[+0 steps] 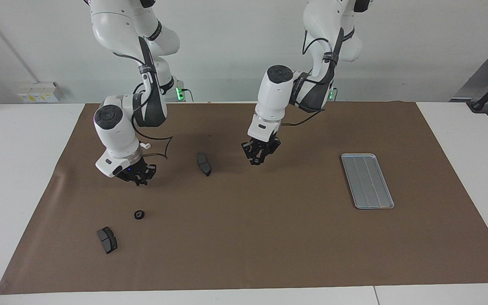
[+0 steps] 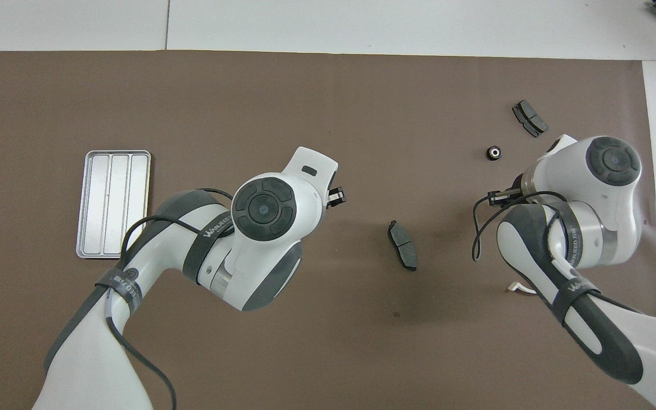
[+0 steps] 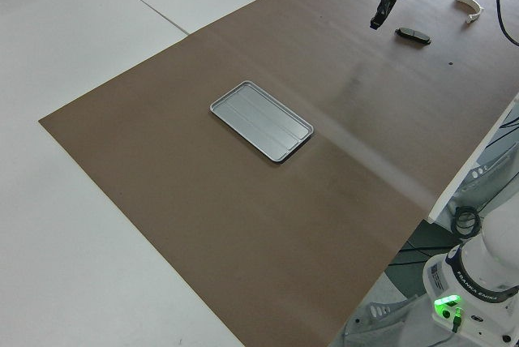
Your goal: Place bearing gear from tray to pile
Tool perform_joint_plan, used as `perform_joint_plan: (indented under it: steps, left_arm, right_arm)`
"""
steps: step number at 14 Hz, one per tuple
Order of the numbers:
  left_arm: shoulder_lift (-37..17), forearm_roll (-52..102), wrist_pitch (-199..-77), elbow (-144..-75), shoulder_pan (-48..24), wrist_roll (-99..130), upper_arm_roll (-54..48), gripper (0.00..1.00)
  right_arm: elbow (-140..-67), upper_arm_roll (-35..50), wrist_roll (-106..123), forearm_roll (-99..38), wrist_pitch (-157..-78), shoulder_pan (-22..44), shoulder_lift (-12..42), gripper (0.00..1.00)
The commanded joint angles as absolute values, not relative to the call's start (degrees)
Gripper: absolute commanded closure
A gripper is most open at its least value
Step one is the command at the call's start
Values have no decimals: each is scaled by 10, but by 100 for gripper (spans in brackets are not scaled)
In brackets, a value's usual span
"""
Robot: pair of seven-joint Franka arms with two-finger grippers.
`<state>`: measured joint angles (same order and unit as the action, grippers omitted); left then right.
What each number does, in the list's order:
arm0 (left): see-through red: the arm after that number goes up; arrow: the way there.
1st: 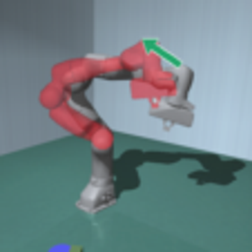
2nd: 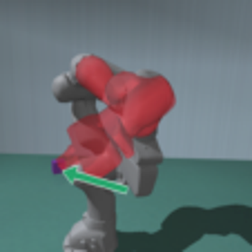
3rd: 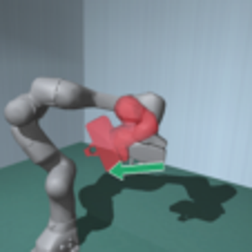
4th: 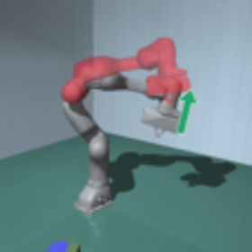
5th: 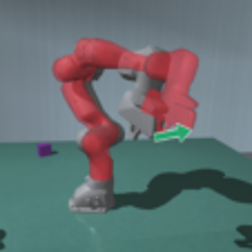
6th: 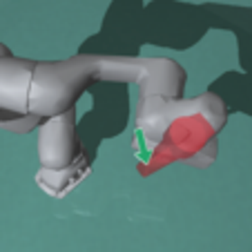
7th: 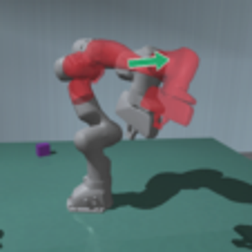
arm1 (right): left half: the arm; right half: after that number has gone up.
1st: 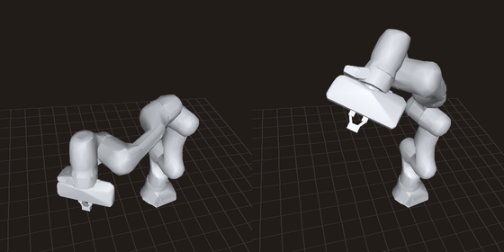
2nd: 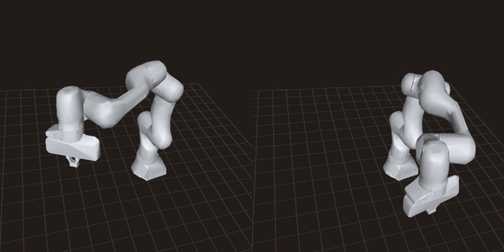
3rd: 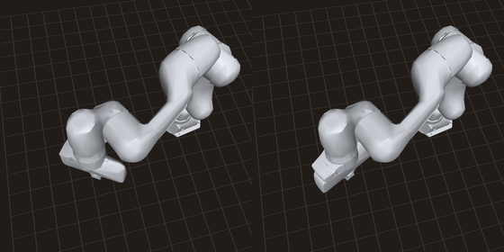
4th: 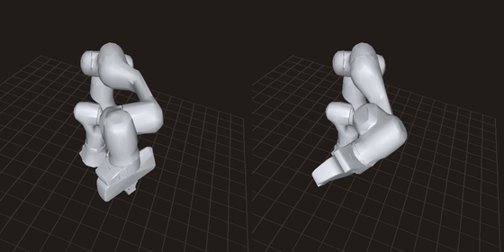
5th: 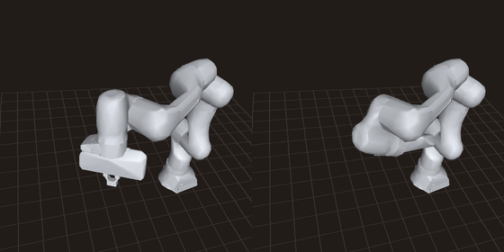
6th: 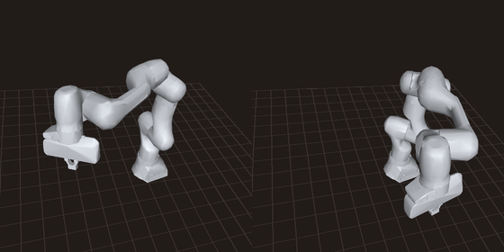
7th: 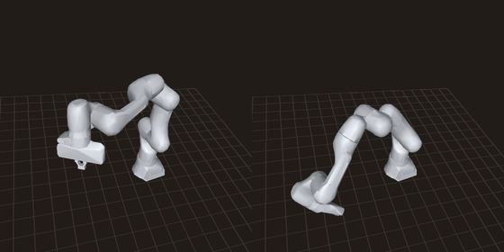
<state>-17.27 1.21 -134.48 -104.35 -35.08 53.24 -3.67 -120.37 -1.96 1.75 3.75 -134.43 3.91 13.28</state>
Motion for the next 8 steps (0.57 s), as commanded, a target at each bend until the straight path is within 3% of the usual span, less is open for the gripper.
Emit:
perform_joint_plan:
  steps: [1, 6, 7, 8]
  left_arm:
    - [-242, 13, -1325, -954, -359, 543, -27, 80]
    - [-287, 10, -1333, -915, -359, 543, -27, 80]
    - [-287, 9, -1332, -915, -360, 543, -27, 76]
    - [-287, 8, -1333, -915, -362, 543, -27, 65]
  right_arm:
    - [-1243, -10, 35, 28, -1374, 23, 108, 100]
    - [-1237, -10, 33, 18, -1406, 26, 119, 100]
    - [-1229, -10, 34, -7, -1414, 29, 124, 100]
    - [-1227, -9, 34, -19, -1418, 31, 127, 100]
